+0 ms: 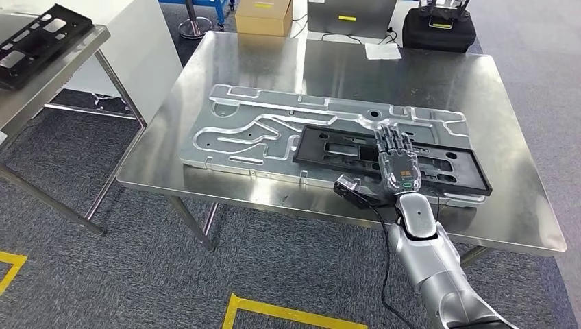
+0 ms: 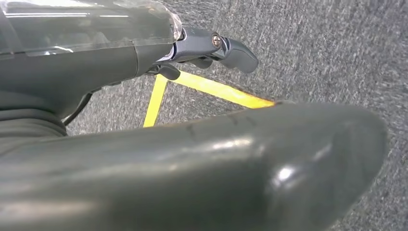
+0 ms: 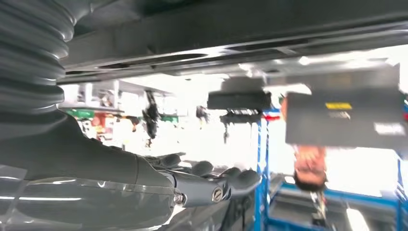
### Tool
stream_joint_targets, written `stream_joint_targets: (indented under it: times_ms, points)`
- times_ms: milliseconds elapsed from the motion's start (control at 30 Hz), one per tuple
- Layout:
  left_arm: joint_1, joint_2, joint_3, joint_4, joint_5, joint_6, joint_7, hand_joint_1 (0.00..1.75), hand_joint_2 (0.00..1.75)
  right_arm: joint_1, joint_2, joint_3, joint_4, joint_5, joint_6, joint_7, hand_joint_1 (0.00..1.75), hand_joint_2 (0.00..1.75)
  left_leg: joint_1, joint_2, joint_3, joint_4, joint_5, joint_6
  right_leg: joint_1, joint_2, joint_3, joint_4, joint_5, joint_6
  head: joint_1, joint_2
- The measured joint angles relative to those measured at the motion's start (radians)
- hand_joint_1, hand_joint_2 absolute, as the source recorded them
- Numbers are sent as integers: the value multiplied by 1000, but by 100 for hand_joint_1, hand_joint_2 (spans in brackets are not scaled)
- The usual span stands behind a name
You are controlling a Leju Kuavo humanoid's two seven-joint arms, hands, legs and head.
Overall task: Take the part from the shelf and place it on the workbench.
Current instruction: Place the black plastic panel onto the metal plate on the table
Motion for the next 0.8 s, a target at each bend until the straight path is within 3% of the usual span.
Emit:
stream_joint_targets:
  times_ms: [33, 100, 133, 167, 300, 367, 433, 467, 500, 533, 600, 667, 767, 800]
  points:
    - [0, 0, 0, 0, 1, 0, 0, 0, 0, 14, 4, 0, -29, -1, -5, -2, 0, 0, 2, 0, 11, -28, 27, -2, -1, 1, 1, 2, -2, 2, 0, 0]
    - [0, 0, 0, 0, 1, 0, 0, 0, 0, 36, 12, 0, -95, -5, -10, -6, 0, 0, 5, 0, 69, -158, 97, -2, -4, 3, 2, 9, -9, 10, 0, 0]
    - [-1, 0, 0, 0, 2, 0, 0, 0, 0, 43, 14, 0, -128, -9, -11, -7, 0, 0, 4, 0, 93, -214, 118, 1, -3, 4, 0, 14, -11, 15, 0, 0]
    - [-1, 0, 0, 0, 2, -2, 1, 0, 0, 50, 17, 0, -164, -16, -10, -8, 0, 0, 2, -1, 108, -248, 128, 5, -2, 5, -3, 17, -12, 21, 0, 0]
    - [0, -1, 1, 0, 8, -14, 3, 0, 0, 88, 27, 3, -326, -65, 10, -13, 0, 0, -1, -3, 108, -265, 137, 31, -3, 5, -10, 25, -18, 42, 0, 0]
    - [-2, -1, 3, 0, 10, -23, 1, 0, 0, 101, 31, 10, -403, -88, 24, -13, 0, 0, 1, -1, 105, -273, 145, 45, -6, 4, -33, 87, -72, 48, 1, 0]
    - [-3, -2, 6, 0, 10, -29, -2, 0, 0, 118, 34, 25, -471, -104, 35, -12, 0, 0, -1, 0, 99, -273, 150, 52, -6, 4, -82, 218, -149, 52, 1, 0]
    - [-3, -2, 7, 0, 11, -32, -3, 0, 0, 128, 35, 33, -500, -110, 37, -11, 0, 0, -3, 0, 95, -273, 152, 53, -7, 4, -101, 275, -173, 53, 1, 0]
    - [-2, -2, 9, 0, 11, -34, -3, 0, 0, 139, 37, 40, -526, -115, 38, -10, 0, 0, -4, 0, 91, -272, 155, 54, -7, 4, -107, 302, -177, 53, 0, 0]
    - [-2, -2, 12, 0, 11, -35, -3, 0, 0, 147, 39, 47, -550, -120, 39, -10, 0, 0, -5, -1, 87, -270, 157, 54, -6, 4, -93, 288, -163, 52, 0, 0]
    - [-2, -4, 15, 0, 12, -36, -4, 0, 0, 160, 44, 61, -596, -134, 36, -10, 0, 0, -5, -1, 79, -264, 160, 51, -5, 4, -16, 165, -107, 44, 0, 0]
    - [-2, -7, 17, 0, 17, -36, -5, 0, 0, 178, 51, 76, -644, -158, 26, -11, 0, 0, -7, -2, 74, -260, 166, 42, 1, 4, 51, 50, -75, 36, 0, 0]
    - [-1, -11, 22, 0, 29, -37, -8, 0, 0, 230, 66, 99, -716, -232, -1, -14, 0, 0, -7, -4, 71, -264, 179, 22, 8, 5, 60, 15, -65, 24, 0, 0]
    - [0, -12, 24, 0, 33, -37, -9, 0, 0, 250, 71, 105, -737, -260, -8, -17, 0, 44, -6, -4, 68, -263, 177, 16, 5, 4, 57, 10, -59, 18, 0, 0]
